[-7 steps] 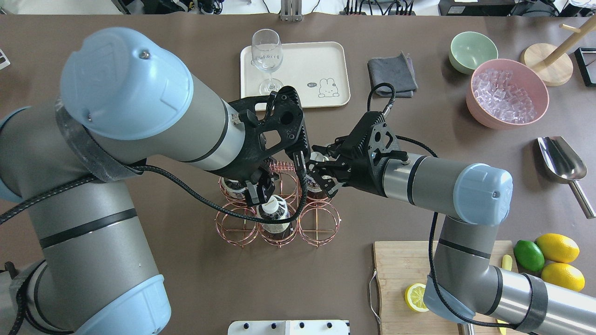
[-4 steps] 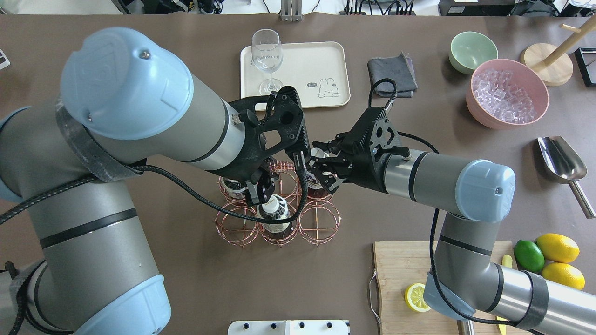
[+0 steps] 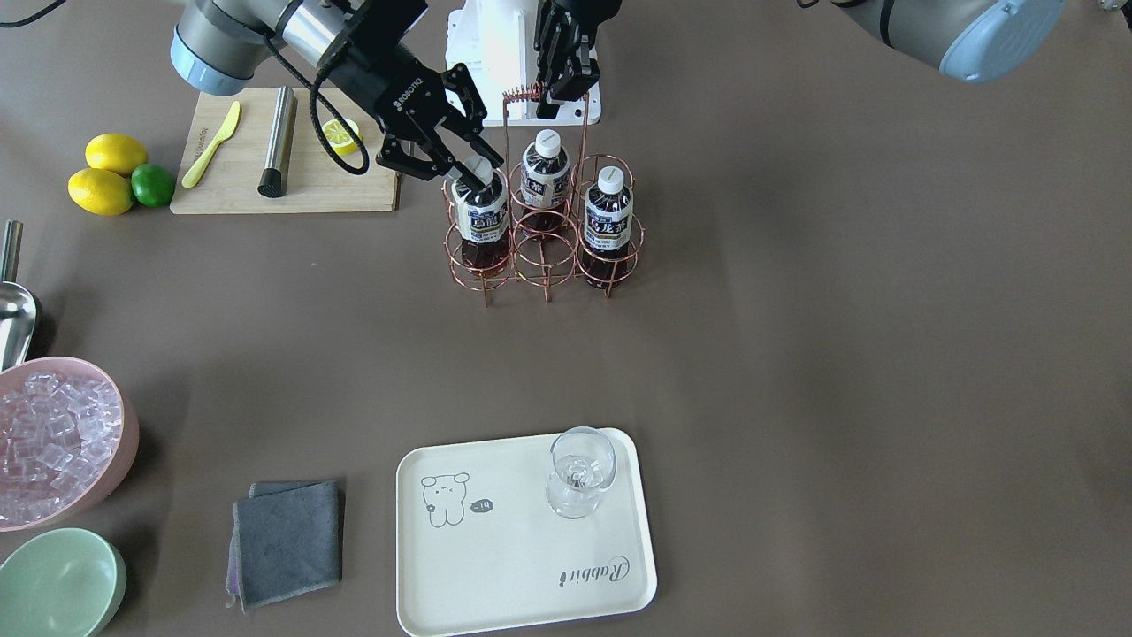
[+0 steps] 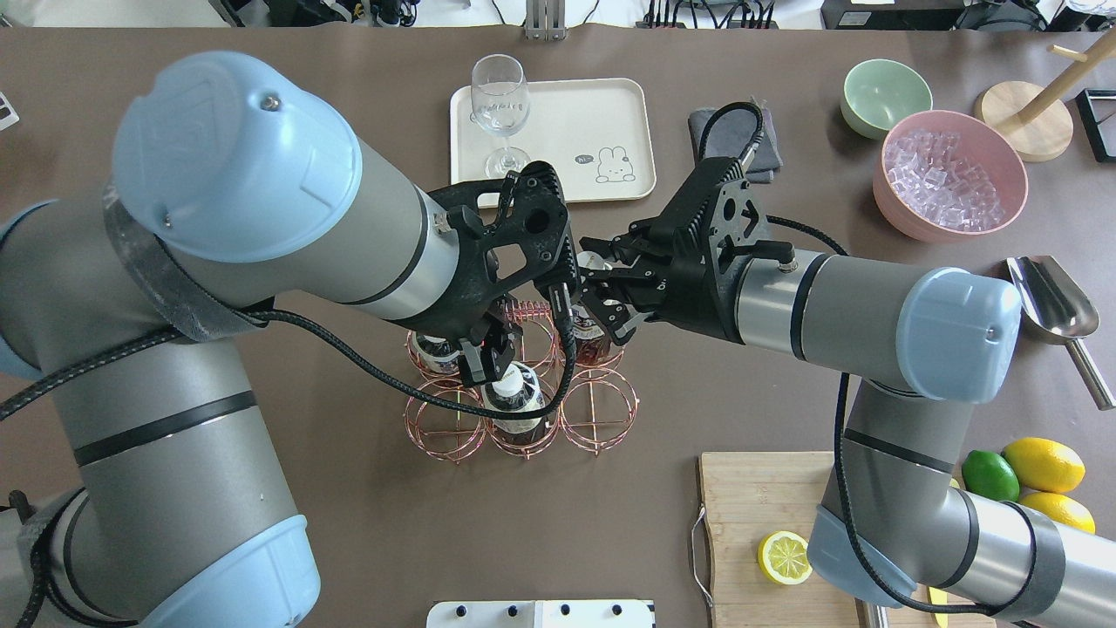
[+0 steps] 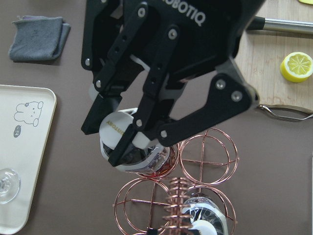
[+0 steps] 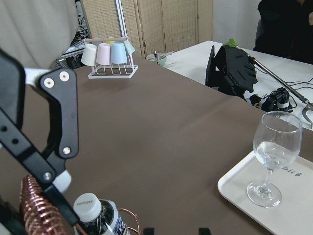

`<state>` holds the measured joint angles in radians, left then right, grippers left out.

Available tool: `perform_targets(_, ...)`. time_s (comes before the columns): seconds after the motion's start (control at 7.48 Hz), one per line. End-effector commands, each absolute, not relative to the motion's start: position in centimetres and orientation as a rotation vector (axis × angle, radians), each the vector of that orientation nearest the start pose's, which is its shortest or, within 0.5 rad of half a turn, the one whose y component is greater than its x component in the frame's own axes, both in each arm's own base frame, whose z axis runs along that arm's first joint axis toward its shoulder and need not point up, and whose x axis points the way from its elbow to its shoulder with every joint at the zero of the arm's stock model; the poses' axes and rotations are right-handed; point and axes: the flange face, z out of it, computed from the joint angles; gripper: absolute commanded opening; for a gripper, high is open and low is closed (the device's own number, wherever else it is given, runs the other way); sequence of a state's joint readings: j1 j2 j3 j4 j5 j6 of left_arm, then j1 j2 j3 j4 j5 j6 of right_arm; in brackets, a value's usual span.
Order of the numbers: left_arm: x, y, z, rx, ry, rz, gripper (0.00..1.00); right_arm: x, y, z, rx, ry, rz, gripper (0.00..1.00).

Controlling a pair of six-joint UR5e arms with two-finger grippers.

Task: Take tea from basket to plate

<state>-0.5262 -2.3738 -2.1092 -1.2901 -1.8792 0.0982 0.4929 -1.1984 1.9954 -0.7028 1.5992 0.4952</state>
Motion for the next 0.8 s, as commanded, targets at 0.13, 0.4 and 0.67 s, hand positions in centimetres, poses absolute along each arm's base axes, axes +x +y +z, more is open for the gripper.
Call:
perform_targets(0.13, 40.3, -35.3, 3.5, 0.866, 0.778, 1.184, 0.00, -33.9, -38.4, 14.9, 1.163, -1.250, -0.446, 0.00)
perform_targets(0.4, 40.3, -35.3, 3.5, 0.864, 0.779, 1.185, 0.00, -29.5, -41.5, 14.2, 1.178, -1.246, -0.423, 0.00)
perform_targets(0.67, 40.3, -35.3, 3.5, 0.864, 0.779, 1.185, 0.00, -29.2, -43.7, 14.8, 1.181, -1.209, -0.400, 0.00)
